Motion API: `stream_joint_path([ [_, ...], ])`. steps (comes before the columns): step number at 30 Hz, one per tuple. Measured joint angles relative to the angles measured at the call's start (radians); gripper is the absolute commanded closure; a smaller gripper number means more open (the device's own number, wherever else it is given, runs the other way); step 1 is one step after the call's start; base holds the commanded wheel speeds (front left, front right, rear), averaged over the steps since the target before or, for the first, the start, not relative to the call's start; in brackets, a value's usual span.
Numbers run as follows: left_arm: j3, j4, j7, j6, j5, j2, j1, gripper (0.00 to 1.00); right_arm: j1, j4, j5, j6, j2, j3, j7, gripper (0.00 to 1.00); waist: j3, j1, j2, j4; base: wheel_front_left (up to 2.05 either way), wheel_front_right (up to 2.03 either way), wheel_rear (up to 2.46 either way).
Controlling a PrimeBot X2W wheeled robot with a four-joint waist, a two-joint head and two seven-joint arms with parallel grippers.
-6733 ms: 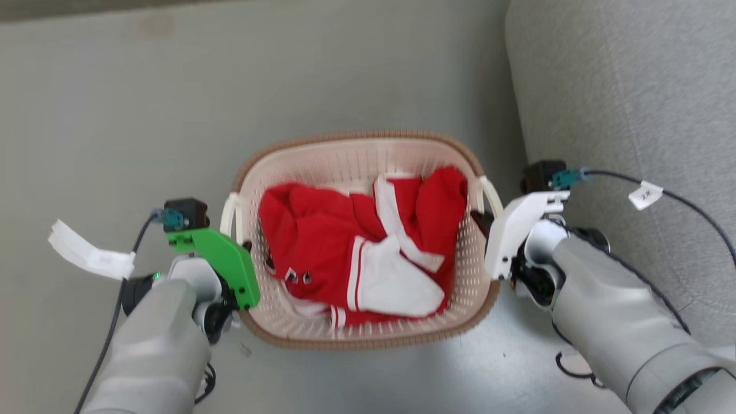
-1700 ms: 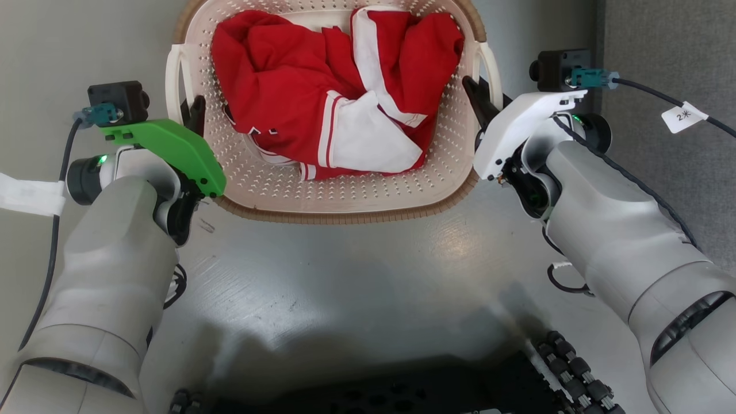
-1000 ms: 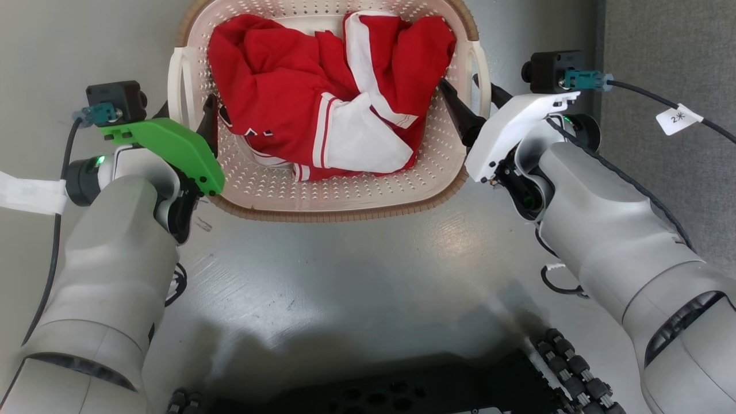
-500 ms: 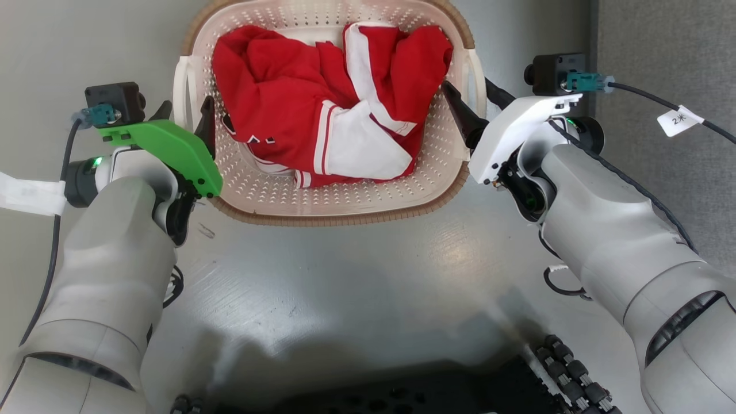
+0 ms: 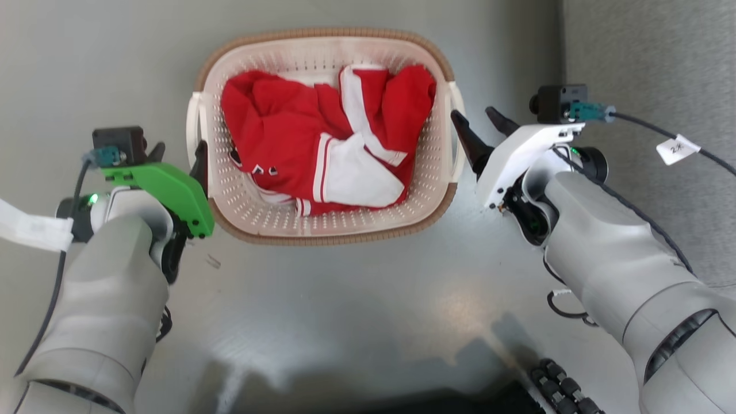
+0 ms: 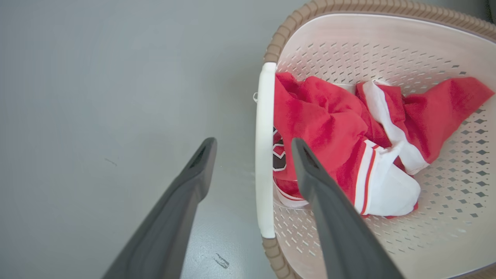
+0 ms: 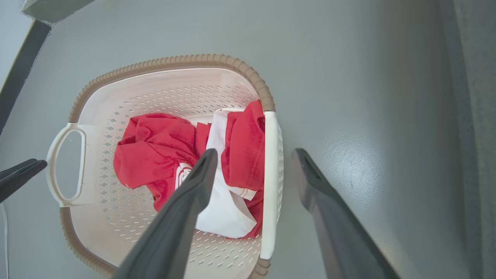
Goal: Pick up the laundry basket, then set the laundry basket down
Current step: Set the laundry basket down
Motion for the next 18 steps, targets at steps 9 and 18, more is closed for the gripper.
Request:
stream_joint_path([
  [9, 0.011, -0.035, -0.018, -0.001, -0.003, -0.002, 0.053, 0.00, 0.032, -0.018, -0.009, 0.000, 0.000, 0.004, -0.009, 0.00, -0.108, -0.0001, 0.0000, -0.008, 0.00, 0.00, 0.00],
  [18, 0.051, -0.130, -0.018, -0.001, -0.013, 0.007, 0.104, 0.00, 0.043, -0.080, -0.053, 0.000, -0.038, -0.081, -0.009, 0.00, -0.221, -0.0001, 0.0000, -0.011, 0.00, 0.00, 0.00],
])
